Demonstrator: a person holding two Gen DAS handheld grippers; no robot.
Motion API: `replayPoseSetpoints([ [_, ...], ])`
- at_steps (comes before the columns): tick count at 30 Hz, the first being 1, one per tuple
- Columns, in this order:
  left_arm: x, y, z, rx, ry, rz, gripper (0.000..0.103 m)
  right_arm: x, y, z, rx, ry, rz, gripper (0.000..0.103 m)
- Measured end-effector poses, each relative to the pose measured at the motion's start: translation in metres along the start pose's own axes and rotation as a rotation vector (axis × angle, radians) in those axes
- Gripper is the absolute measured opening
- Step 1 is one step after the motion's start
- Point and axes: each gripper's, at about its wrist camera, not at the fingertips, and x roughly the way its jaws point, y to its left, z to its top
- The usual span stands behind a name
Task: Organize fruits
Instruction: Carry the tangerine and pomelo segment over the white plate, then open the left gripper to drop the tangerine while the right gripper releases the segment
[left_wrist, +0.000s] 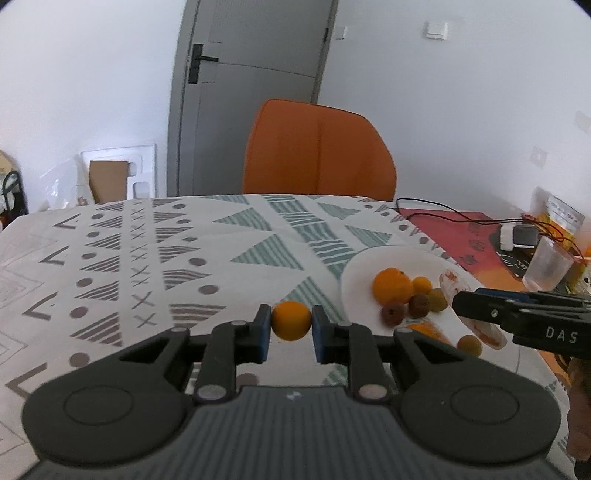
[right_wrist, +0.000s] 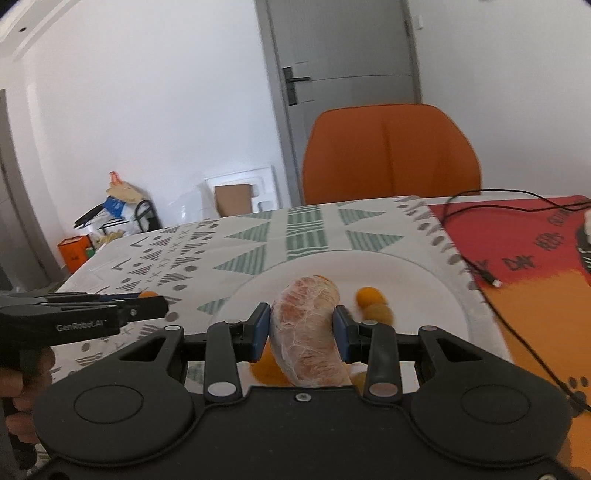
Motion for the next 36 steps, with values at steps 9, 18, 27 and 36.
replayPoseSetpoints([
  [9, 0.007, -0.026, 0.005, 0.036, -0.009, -0.035, 0.021, -0.008, -0.025, -0.006, 0.037, -0.007, -0.041, 0.035],
  [18, 0.02, -0.047, 0.006, 0.072, 0.006, -0.057, 0.021, -0.01, -0.048, -0.011, 0.084, -0.017, -0.079, 0.035],
  [27, 0.033, -0.062, 0.008, 0.084, 0.026, -0.056, 0.024, -0.013, -0.058, -0.015, 0.096, -0.013, -0.1, 0.035],
  [36, 0.02, -0.044, 0.008, 0.058, 0.037, -0.011, 0.039, -0.004, -0.06, -0.012, 0.097, -0.039, -0.132, 0.039],
])
